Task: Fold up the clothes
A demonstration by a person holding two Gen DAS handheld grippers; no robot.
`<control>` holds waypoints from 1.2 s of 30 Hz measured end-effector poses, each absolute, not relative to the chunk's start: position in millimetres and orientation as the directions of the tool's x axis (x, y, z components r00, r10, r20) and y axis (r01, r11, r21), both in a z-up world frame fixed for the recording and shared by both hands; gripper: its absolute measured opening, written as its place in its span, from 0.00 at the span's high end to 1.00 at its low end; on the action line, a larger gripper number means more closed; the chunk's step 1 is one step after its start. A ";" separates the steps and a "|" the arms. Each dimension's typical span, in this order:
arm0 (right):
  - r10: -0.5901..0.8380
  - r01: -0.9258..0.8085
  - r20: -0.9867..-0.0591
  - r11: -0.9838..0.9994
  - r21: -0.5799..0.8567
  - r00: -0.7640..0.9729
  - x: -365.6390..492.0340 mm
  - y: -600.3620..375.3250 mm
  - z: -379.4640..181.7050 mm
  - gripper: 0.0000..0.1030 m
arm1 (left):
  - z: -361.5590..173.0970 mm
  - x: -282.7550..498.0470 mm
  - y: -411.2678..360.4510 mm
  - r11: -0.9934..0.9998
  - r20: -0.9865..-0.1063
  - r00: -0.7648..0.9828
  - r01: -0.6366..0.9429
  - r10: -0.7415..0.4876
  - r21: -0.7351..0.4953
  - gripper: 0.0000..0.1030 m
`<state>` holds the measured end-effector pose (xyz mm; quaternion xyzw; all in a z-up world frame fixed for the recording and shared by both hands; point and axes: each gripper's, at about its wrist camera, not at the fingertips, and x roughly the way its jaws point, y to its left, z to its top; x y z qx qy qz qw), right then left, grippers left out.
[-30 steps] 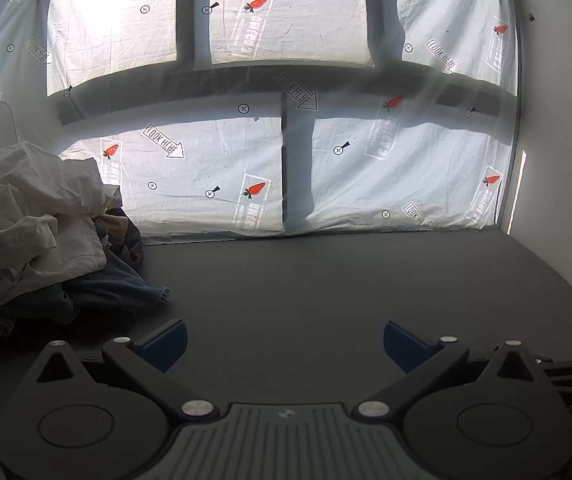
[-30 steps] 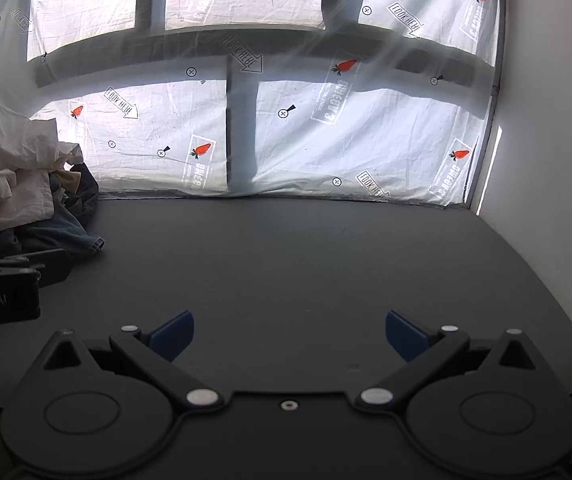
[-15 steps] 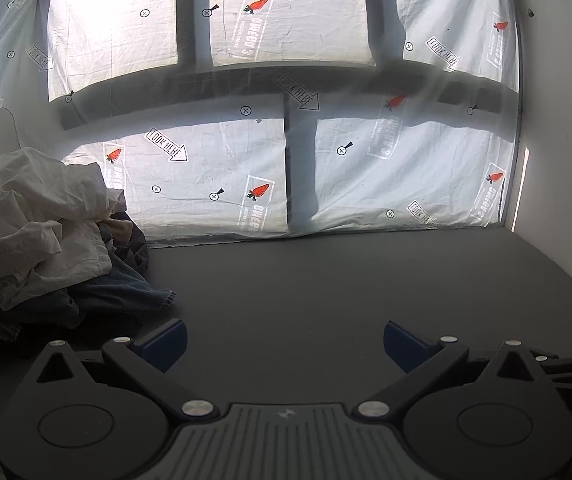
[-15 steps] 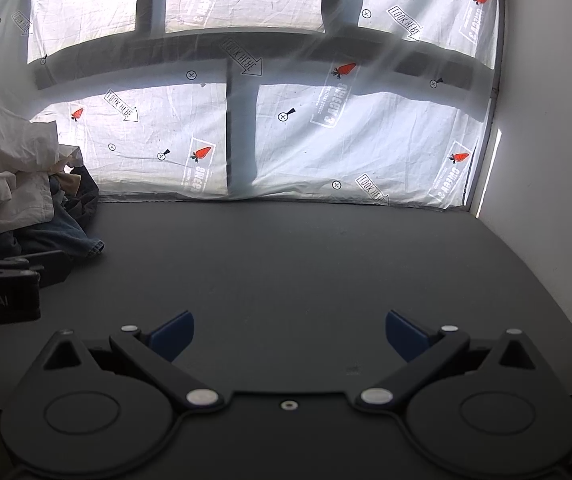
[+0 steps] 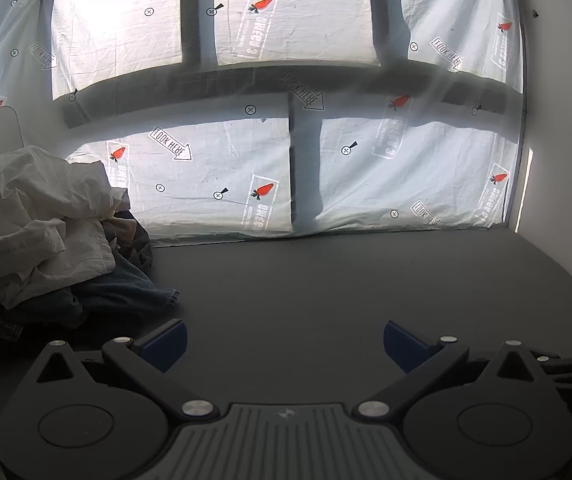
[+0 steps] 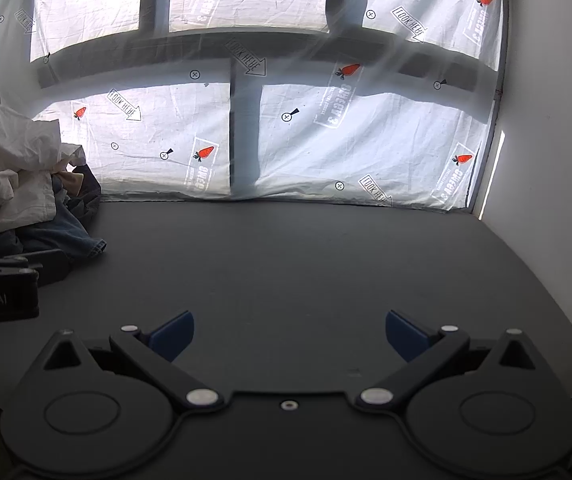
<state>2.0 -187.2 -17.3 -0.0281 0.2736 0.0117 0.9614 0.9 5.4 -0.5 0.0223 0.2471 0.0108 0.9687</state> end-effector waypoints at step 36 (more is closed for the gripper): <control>-0.051 0.055 -0.522 0.998 -0.007 0.851 5.0 -186.2 -25.5 0.00 | -10.2 24.8 18.9 0.998 -0.536 0.843 -0.061 0.039 -0.023 0.00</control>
